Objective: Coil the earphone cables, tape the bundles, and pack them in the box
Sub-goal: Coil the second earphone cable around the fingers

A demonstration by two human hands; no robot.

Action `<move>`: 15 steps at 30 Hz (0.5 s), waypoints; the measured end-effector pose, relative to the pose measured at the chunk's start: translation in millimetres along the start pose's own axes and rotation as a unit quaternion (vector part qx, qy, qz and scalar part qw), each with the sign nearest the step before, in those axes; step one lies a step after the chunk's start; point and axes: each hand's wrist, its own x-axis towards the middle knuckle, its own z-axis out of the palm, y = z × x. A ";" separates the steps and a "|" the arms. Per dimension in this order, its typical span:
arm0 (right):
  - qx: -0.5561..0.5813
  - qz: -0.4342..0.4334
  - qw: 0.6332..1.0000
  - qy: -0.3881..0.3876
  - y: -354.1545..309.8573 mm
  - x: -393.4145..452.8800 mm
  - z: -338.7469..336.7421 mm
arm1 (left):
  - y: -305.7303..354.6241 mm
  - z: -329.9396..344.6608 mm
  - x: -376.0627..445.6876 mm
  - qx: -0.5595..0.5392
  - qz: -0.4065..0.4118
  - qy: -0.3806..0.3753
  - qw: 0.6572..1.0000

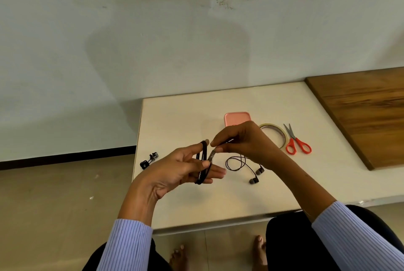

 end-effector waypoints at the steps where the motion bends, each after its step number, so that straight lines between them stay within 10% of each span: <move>1: 0.001 -0.006 1.000 0.003 -0.4 0.0 -0.9 | 0.6 0.5 -1.5 0.006 -0.001 -0.015 1.000; 15: 0.043 0.000 0.990 0.137 -2.0 2.7 -1.2 | 5.6 6.5 -5.1 -0.048 0.016 -0.144 0.988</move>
